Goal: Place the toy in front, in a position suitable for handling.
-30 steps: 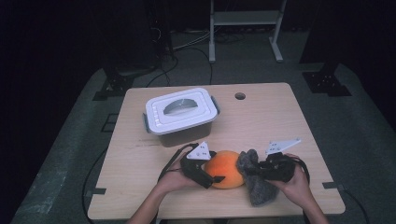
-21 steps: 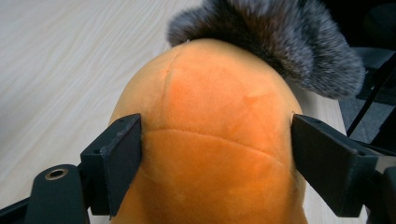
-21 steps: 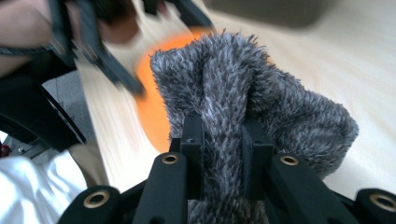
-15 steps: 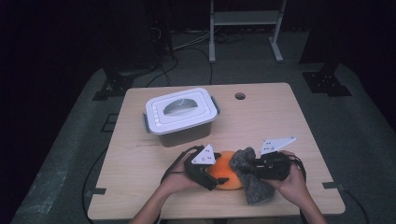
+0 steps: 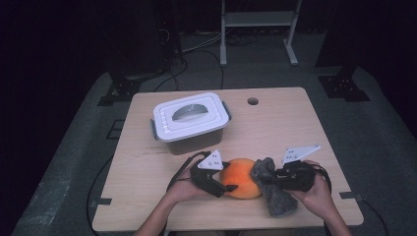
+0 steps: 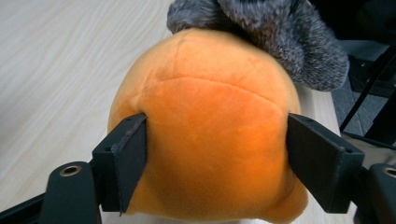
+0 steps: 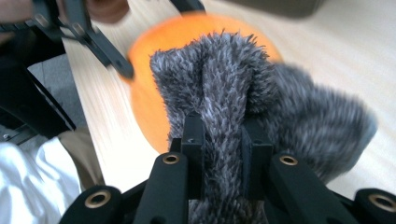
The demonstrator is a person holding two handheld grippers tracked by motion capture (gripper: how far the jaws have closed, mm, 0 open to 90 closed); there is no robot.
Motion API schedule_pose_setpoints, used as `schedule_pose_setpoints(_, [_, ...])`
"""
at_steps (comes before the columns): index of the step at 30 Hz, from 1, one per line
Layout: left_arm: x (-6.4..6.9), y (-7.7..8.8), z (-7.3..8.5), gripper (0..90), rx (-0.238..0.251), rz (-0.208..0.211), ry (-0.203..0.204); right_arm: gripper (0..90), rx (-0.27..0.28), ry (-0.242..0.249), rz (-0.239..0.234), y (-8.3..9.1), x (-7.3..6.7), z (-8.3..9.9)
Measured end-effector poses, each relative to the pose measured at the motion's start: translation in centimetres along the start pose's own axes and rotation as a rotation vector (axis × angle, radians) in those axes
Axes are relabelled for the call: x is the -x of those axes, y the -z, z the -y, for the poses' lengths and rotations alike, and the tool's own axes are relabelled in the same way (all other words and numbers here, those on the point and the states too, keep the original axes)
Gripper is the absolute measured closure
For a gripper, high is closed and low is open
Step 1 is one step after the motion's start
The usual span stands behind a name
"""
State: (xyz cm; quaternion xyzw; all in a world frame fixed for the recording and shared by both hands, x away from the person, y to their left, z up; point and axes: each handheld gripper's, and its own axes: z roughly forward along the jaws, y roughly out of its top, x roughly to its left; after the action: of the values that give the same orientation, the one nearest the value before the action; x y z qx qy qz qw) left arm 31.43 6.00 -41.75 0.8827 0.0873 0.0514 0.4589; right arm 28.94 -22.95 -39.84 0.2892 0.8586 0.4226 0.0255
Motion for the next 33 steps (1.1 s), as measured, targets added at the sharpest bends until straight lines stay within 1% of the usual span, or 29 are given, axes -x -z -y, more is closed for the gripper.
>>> schedule_pose_setpoints(2, [0.5,-0.2,-0.4,23.8,0.011,-0.004,-0.033,74.7,0.039,0.021,-0.018,0.5,-0.8,-0.8])
schedule_pose_setpoints(3, [0.8,-0.4,-0.6,23.7,0.012,-0.003,-0.044,74.7,0.05,0.038,-0.018,0.6,-1.3,-1.3])
schedule_pose_setpoints(5, [1.2,-0.6,-1.0,23.3,0.003,-0.012,-0.079,74.6,0.049,0.068,-0.016,0.4,-2.0,-2.0])
schedule_pose_setpoints(7, [1.3,-0.6,-1.0,20.8,-0.004,-0.015,-0.079,74.6,0.022,0.09,-0.007,-0.2,-2.3,-2.3])
schedule_pose_setpoints(8, [1.2,-0.6,-0.9,18.7,-0.008,-0.018,-0.072,74.6,0.01,0.089,-0.005,-0.5,-2.2,-2.2])
schedule_pose_setpoints(9, [1.1,-0.6,-0.9,15.9,-0.009,-0.021,-0.062,74.7,0.007,0.082,-0.008,-0.7,-2.0,-1.9])
schedule_pose_setpoints(11, [0.7,-0.5,-0.8,10.5,-0.007,-0.023,-0.026,74.8,0.001,0.067,-0.018,-0.8,-1.6,-1.5])
schedule_pose_setpoints(13, [0.5,-0.4,-0.6,10.4,-0.003,-0.008,-0.002,74.8,-0.003,0.052,-0.023,-0.5,-1.3,-1.1])
schedule_pose_setpoints(15, [0.4,-0.4,-0.6,13.5,-0.009,0.005,0.003,74.8,-0.02,0.045,-0.019,-0.4,-1.0,-0.8])
schedule_pose_setpoints(16, [0.4,-0.3,-0.5,16.7,-0.009,0.012,-0.003,74.8,-0.029,0.044,-0.018,-0.4,-1.0,-0.7])
schedule_pose_setpoints(17, [0.5,-0.3,-0.5,22.2,-0.004,0.006,-0.01,74.8,-0.036,0.039,-0.021,-0.3,-1.0,-0.7])
schedule_pose_setpoints(19, [0.6,-0.3,-0.6,25.3,0.0,-0.002,-0.021,74.8,-0.041,0.039,-0.021,-0.2,-1.0,-0.8])
schedule_pose_setpoints(20, [0.7,-0.2,-0.7,26.6,0.007,-0.004,-0.026,74.8,-0.031,0.043,-0.014,0.1,-1.3,-1.0])
schedule_pose_setpoints(21, [0.8,-0.3,-0.8,27.1,0.013,0.0,-0.032,74.8,-0.009,0.056,-0.014,0.4,-1.6,-1.3])
schedule_pose_setpoints(23, [1.1,-0.5,-1.0,27.0,0.026,0.006,-0.04,74.8,0.028,0.073,-0.035,0.8,-2.3,-2.0])
schedule_pose_setpoints(25, [1.6,-0.8,-1.3,26.4,0.036,0.005,-0.06,74.8,0.039,0.104,-0.035,0.6,-3.2,-2.8])
schedule_pose_setpoints(27, [1.9,-1.0,-1.5,25.0,0.031,0.002,-0.078,74.8,0.033,0.115,-0.036,0.1,-3.5,-3.2])
schedule_pose_setpoints(29, [2.0,-1.1,-1.4,23.3,0.017,-0.002,-0.087,74.8,0.003,0.121,-0.033,-0.7,-3.5,-3.2])
schedule_pose_setpoints(30, [1.9,-1.1,-1.3,23.2,0.016,0.002,-0.088,74.8,0.003,0.112,-0.045,-0.9,-3.4,-3.1])
schedule_pose_setpoints(31, [1.8,-1.0,-1.1,23.3,0.02,0.006,-0.08,74.8,0.0,0.105,-0.056,-1.0,-3.2,-3.0])
schedule_pose_setpoints(32, [1.7,-1.0,-1.1,23.3,0.016,0.005,-0.079,74.8,-0.01,0.107,-0.059,-0.9,-3.1,-2.8])
schedule_pose_setpoints(33, [1.7,-1.0,-1.0,23.3,0.021,0.007,-0.068,74.8,-0.014,0.103,-0.053,-0.8,-3.0,-2.8])
